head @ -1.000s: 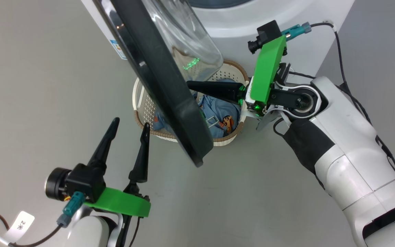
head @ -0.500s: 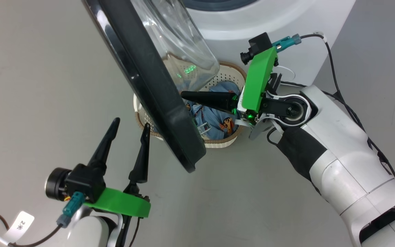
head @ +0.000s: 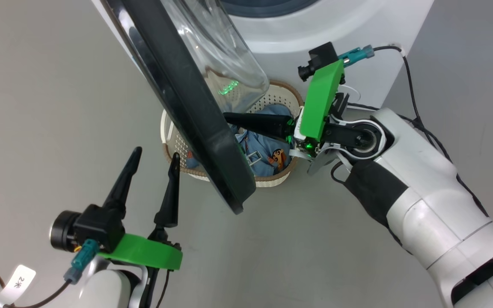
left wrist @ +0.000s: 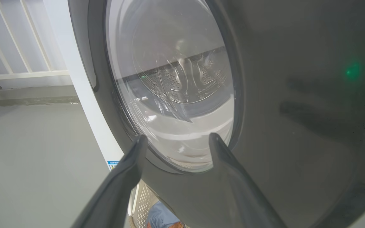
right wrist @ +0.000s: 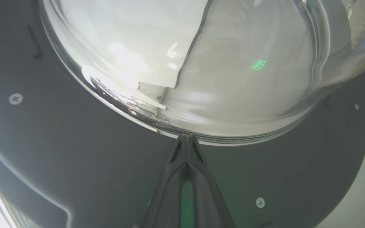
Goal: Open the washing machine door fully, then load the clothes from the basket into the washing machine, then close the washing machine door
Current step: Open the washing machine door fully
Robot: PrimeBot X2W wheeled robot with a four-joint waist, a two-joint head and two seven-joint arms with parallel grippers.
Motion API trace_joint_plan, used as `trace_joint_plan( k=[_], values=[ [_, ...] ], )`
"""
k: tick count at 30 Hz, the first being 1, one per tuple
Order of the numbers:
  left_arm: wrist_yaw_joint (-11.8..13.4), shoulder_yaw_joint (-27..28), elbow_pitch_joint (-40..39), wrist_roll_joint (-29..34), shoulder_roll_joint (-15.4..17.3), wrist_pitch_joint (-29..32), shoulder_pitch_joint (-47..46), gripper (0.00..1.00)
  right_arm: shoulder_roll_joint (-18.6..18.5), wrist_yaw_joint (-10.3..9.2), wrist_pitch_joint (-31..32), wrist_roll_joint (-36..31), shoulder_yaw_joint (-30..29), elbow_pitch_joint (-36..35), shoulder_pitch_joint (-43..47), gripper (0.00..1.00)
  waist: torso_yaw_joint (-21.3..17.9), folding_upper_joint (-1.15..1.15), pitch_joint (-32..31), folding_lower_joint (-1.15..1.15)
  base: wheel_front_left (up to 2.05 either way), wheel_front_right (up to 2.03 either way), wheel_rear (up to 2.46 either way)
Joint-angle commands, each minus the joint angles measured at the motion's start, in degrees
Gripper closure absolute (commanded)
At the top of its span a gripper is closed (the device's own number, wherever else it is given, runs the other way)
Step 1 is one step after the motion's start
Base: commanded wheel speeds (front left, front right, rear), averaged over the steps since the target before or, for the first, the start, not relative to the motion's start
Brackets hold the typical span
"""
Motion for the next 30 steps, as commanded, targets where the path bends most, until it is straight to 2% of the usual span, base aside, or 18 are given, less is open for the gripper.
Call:
trace_joint_plan(
  k=[1,8,13,14,15,16,17,18,21,26,30],
  values=[
    [-0.16,2.38,-1.02,0.83,1.25,-0.36,0.56,0.0,0.69,0.11,-0.8,1.32,0.44,-2.23,-0.91,1.0,-0.39,0.0,-0.31,0.0,0.0,0.0,0.0],
    [-0.56,3.82,-0.62,1.48,1.25,-0.36,1.01,0.0,-2.98,0.11,-3.69,4.51,1.74,-5.89,0.75,1.0,-1.54,0.0,-1.6,0.0,0.0,0.0,0.0],
    [-0.93,5.06,-0.46,2.05,1.25,-0.36,1.66,0.0,-6.37,0.11,-8.04,6.18,3.36,-9.54,2.43,1.0,-2.65,0.0,-2.79,0.0,0.0,0.0,0.0],
    [-0.98,5.35,-0.45,2.17,1.25,-0.36,1.83,0.0,-7.03,0.11,-9.47,6.27,3.67,-10.2,2.73,0.89,-2.92,0.0,-3.05,0.0,0.0,0.0,0.0],
    [-1.06,5.63,-0.44,2.29,1.25,-0.36,2.02,0.0,-7.66,0.11,-11.15,6.29,3.94,-10.91,2.99,0.63,-3.19,0.0,-3.3,0.0,0.0,0.0,0.0],
    [-1.13,5.9,-0.45,2.41,1.25,-0.36,2.21,0.0,-8.29,0.11,-12.89,6.24,4.19,-11.64,3.23,0.42,-3.47,0.0,-3.56,0.0,0.0,0.0,0.0],
    [-1.13,5.9,-0.45,2.41,1.25,-0.36,2.21,0.0,-8.29,0.11,-12.89,6.24,4.19,-11.64,3.23,0.42,-3.47,0.0,-3.56,0.0,0.0,0.0,0.0],
    [-1.21,6.17,-0.46,2.55,1.25,-0.36,2.39,0.0,-8.91,0.11,-14.58,6.18,4.49,-12.41,3.47,0.0,-3.74,0.0,-3.8,0.0,0.0,0.0,0.0],
    [-1.66,7.16,-0.63,2.69,1.25,-0.36,2.92,0.0,-11.2,0.11,-22.75,5.61,5.04,-15.35,4.3,0.0,-4.77,0.0,-4.68,0.0,0.0,0.0,0.0],
    [-1.93,8.26,-0.91,2.66,1.25,-0.36,3.3,0.0,-14.88,0.11,-31.4,3.67,6.6,-19.82,5.5,0.0,-5.9,0.0,-5.46,0.0,0.0,0.0,0.0],
    [-2.16,8.59,-1.02,2.81,1.25,-0.36,3.53,0.0,-18.25,0.11,-39.42,-1.0,7.61,-24.06,6.08,0.0,-6.68,0.0,-5.93,0.0,0.0,0.0,0.0]
  ],
)
